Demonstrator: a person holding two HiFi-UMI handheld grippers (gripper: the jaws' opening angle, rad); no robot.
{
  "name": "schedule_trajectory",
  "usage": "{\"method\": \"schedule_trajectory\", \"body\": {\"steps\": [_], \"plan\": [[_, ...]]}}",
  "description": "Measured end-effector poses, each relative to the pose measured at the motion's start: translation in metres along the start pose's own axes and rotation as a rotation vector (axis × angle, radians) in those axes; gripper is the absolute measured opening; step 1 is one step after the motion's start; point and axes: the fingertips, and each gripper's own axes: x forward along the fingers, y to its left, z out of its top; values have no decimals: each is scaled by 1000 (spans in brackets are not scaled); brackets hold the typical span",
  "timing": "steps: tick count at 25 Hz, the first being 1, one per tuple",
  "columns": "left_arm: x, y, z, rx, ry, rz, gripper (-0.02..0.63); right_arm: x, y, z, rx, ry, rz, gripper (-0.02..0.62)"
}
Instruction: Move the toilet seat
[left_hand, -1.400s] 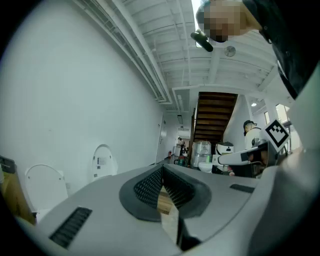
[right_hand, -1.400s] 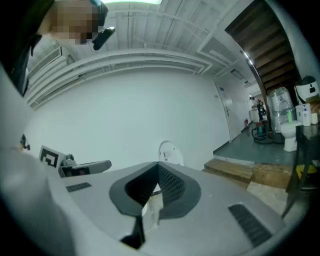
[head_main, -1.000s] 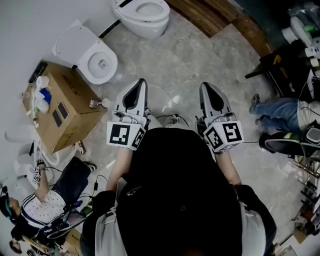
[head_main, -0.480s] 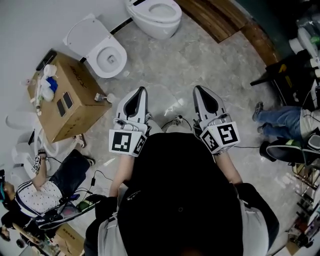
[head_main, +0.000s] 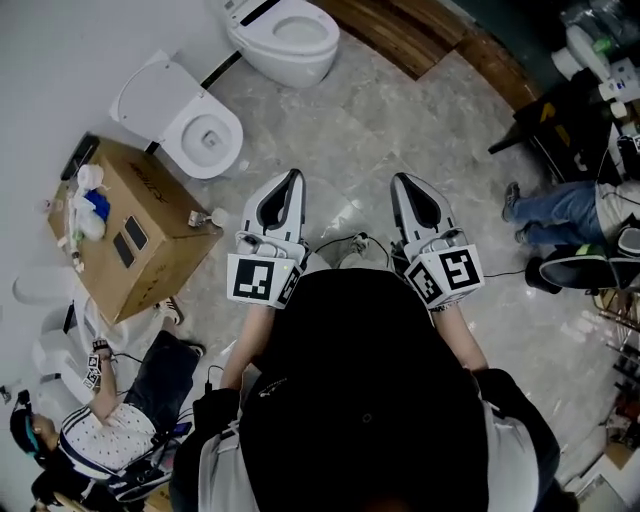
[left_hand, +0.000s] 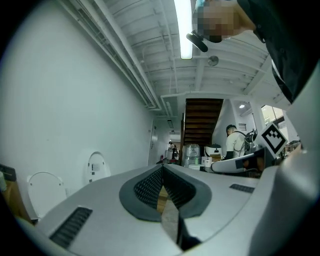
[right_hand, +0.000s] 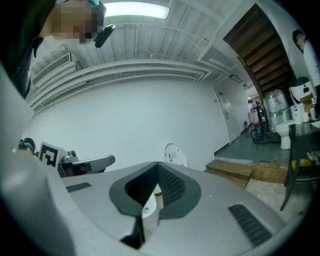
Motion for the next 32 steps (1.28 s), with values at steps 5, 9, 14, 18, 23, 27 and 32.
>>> {"method": "schedule_trajectory", "body": {"steps": [5,9,14,18,23,27,32], "plan": [[-4,34,2,-40,20,-64,11,12,18,-7,50,8,-77,14],[-13,65,0,-43,37,-96,11,29,34,-6,55,-5,-139,14],[-22,91,7,-23,32,-91,11,43,51,-1,64,-27,-151,14],[-13,105,12,-8,20,-81,11,65,51,11,36,-44,-133,14],[16,118,16,4,1,-65,11,103,30,21,9,-46,-106,14],[59,132,4,10,4,-26,11,145,-4,22,-18,-40,-58,14],[144,138,-4,-2,-13,71,11,201,-76,36,-57,-22,34,14]]}}
